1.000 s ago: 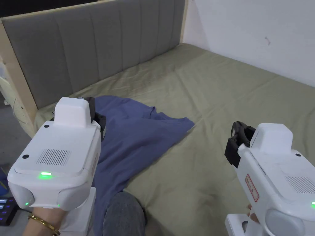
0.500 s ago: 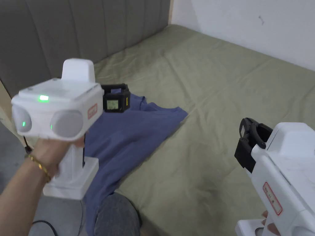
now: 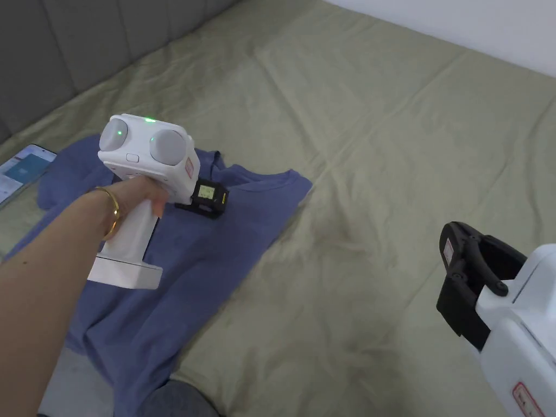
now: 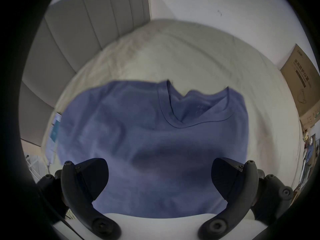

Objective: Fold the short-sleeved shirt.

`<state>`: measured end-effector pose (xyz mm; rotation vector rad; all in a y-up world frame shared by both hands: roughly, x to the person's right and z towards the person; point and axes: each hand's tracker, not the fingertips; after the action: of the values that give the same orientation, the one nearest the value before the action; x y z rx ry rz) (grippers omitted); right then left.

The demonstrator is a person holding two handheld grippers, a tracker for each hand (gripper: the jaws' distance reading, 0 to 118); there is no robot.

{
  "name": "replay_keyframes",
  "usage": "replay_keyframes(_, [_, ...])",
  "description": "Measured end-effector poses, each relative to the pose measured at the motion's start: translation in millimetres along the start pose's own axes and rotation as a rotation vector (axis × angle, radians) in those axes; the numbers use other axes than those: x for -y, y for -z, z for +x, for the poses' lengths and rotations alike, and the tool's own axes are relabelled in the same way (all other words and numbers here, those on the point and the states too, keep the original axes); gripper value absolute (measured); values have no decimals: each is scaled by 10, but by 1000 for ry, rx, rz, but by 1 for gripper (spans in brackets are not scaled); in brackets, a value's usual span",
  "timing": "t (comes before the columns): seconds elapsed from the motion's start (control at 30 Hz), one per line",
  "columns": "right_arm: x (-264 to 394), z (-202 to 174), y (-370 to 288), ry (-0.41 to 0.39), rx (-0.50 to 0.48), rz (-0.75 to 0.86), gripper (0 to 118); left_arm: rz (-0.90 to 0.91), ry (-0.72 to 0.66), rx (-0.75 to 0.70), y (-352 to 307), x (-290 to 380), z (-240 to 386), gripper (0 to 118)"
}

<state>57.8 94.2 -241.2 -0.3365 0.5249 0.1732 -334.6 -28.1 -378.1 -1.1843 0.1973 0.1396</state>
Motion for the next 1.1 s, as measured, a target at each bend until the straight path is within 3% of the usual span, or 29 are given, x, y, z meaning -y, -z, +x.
replay_keyframes(0.07, [50,32,67,-7,8,-27,0,-29,-2,12,137,24,2,118])
replay_keyframes(0.1, [82,46,91,-5,12,-38,0,-48,3,7,174,33,6,110])
replay_keyframes(0.13, [108,62,109,1,13,-47,0,-53,0,0,213,6,10,86])
replay_keyframes(0.17, [136,80,127,8,11,-57,0,-39,3,17,203,27,3,69])
replay_keyframes(0.23, [187,100,148,18,13,-74,0,-18,-3,63,171,58,18,55])
replay_keyframes(0.3, [227,110,149,23,11,-82,0,-23,-4,53,175,12,48,52])
replay_keyframes(0.37, [238,104,119,25,13,-86,0,-22,-7,41,160,4,67,11])
replay_keyframes(0.4, [237,104,84,27,12,-85,0,-22,-24,10,167,-28,71,1])
replay_keyframes(0.6, [172,145,-142,25,33,-59,0,113,-105,-17,-125,78,69,0])
replay_keyframes(0.73, [122,169,-357,30,42,-23,0,279,-261,18,-590,283,-82,0])
replay_keyframes(0.93, [94,155,-725,26,35,30,0,458,-337,16,-1470,586,-279,0])
replay_keyframes(1.1, [121,212,-1049,49,44,70,0,598,-322,-1,-2248,658,-378,0])
